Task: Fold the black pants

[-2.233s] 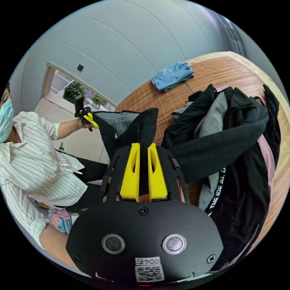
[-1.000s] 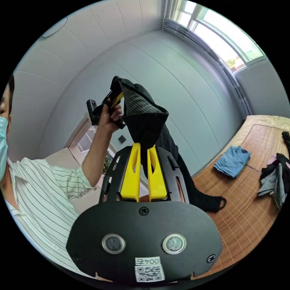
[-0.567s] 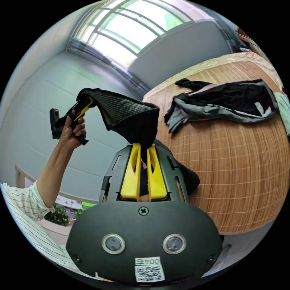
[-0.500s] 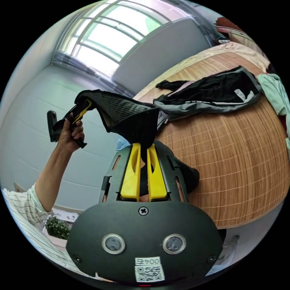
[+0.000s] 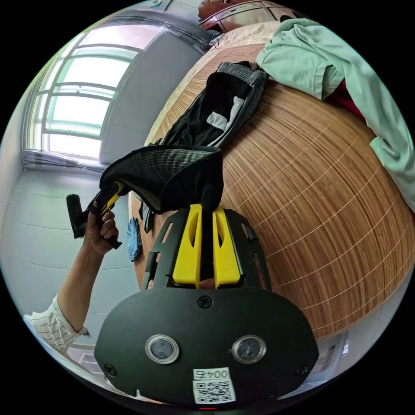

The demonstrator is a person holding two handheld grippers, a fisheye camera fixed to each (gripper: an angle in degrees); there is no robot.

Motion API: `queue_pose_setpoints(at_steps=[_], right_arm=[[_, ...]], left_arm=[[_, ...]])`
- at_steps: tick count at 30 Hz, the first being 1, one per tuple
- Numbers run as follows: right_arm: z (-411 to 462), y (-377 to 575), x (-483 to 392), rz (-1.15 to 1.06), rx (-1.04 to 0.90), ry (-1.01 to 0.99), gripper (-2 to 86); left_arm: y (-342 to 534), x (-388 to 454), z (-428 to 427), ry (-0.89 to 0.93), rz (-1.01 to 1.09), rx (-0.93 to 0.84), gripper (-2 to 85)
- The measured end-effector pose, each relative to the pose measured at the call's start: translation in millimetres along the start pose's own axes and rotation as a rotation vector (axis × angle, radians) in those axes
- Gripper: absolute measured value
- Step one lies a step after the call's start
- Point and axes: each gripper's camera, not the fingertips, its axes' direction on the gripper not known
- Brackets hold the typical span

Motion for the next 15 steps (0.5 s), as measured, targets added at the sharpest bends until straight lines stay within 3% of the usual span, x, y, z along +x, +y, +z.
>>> queue_pose_setpoints(at_steps=[3, 5, 8, 12, 15], right_arm=[[-2.4, -19.9, 8.3, -0.027, -0.050, 0.055, 5.0], [-5.4, -32.9, 16.6, -0.027, -0.080, 0.050, 5.1], [-6.2, -48.0, 23.4, -0.042, -0.138, 0.019, 5.7], [-8.6, -65.3, 24.6, -0.075, -0.188, 0.053, 7.3], [-15.7, -81.6, 22.0, -0.136, -0.222, 0.094, 9.6]], left_arm=[[14.2, -37.0, 23.2, 0.173, -0.081, -0.100, 4.6], [27.8, -52.6, 25.9, 0.196, -0.101, -0.104, 5.5], [60.3, -69.4, 28.8, 0.192, -0.127, -0.104, 8.0], [120.0, -94.7, 48.6, 0.173, -0.153, -0.239, 12.4], [180.9, -112.1, 42.4, 0.170, -0.223, -0.202, 13.4]])
